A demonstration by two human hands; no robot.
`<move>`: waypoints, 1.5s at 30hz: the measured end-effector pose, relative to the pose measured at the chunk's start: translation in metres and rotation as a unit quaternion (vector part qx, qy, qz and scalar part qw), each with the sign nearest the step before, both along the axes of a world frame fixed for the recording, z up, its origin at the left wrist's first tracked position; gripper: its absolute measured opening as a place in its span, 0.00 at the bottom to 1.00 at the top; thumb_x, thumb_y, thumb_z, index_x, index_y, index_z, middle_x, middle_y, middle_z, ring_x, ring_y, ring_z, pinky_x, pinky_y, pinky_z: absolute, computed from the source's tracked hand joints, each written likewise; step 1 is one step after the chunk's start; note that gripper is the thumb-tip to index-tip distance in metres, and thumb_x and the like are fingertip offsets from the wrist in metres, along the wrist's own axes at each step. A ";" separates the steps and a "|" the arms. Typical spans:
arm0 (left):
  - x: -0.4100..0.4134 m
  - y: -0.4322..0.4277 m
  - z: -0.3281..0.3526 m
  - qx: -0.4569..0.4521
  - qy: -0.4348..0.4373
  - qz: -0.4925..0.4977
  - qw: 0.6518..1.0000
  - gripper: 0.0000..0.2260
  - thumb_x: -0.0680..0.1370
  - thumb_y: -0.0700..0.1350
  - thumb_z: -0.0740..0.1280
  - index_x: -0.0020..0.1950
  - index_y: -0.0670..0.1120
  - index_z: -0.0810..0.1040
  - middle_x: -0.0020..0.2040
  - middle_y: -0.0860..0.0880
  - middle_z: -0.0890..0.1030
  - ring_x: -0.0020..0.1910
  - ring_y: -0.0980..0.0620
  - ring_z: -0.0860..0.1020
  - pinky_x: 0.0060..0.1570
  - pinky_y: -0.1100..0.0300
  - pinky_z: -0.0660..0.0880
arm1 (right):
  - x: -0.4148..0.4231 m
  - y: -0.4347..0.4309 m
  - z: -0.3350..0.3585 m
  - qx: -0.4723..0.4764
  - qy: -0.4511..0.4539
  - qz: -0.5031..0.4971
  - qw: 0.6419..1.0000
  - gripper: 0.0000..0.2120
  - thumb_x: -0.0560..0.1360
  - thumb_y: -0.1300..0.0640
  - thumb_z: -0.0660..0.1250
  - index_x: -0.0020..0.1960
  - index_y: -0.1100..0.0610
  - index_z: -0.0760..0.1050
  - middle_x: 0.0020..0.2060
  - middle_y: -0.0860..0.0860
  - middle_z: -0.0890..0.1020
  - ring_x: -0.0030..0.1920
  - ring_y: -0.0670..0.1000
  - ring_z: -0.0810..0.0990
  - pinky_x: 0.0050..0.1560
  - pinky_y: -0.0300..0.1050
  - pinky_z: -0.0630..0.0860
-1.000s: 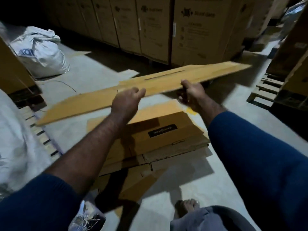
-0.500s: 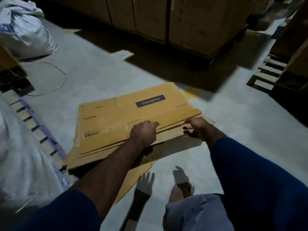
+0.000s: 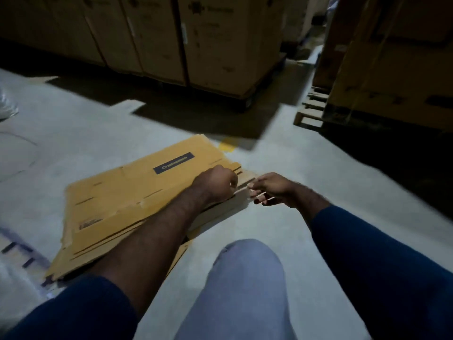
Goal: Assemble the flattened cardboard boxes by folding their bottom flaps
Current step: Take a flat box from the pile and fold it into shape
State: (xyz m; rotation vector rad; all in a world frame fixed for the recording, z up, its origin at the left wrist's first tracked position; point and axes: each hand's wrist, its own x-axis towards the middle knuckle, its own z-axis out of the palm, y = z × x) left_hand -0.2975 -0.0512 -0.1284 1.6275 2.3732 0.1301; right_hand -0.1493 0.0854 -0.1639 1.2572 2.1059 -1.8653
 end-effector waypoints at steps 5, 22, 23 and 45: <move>0.122 0.073 0.032 0.010 0.019 -0.153 0.988 0.08 0.77 0.49 0.66 0.52 0.54 0.84 0.52 0.49 0.84 0.51 0.46 0.81 0.50 0.50 0.80 | 0.138 0.043 0.014 0.064 -0.044 -0.073 0.994 0.10 0.82 0.55 0.67 0.59 0.60 0.80 0.48 0.55 0.85 0.39 0.51 0.83 0.40 0.42 0.78; 0.612 0.202 -0.081 -0.050 -0.042 -0.479 0.876 0.07 0.79 0.54 0.66 0.55 0.58 0.82 0.57 0.49 0.81 0.57 0.46 0.79 0.54 0.48 0.79 | 0.635 0.043 -0.147 0.102 -0.137 -0.580 0.797 0.08 0.75 0.57 0.66 0.37 0.56 0.74 0.38 0.56 0.78 0.40 0.55 0.77 0.41 0.51 0.75; 0.631 0.206 -0.093 -0.065 -0.042 -0.499 0.863 0.08 0.80 0.54 0.65 0.56 0.58 0.81 0.57 0.49 0.81 0.58 0.46 0.78 0.55 0.48 0.79 | 0.662 0.038 -0.172 0.107 -0.153 -0.604 0.774 0.10 0.73 0.56 0.66 0.34 0.57 0.72 0.35 0.57 0.77 0.39 0.55 0.75 0.39 0.52 0.73; 0.756 0.272 -0.287 -0.176 -0.127 -0.520 0.826 0.12 0.79 0.49 0.68 0.61 0.50 0.81 0.58 0.46 0.83 0.60 0.46 0.79 0.61 0.54 0.75 | 0.793 0.066 -0.260 0.149 -0.150 -0.902 0.375 0.15 0.80 0.56 0.64 0.66 0.53 0.78 0.59 0.54 0.82 0.57 0.56 0.79 0.52 0.44 0.72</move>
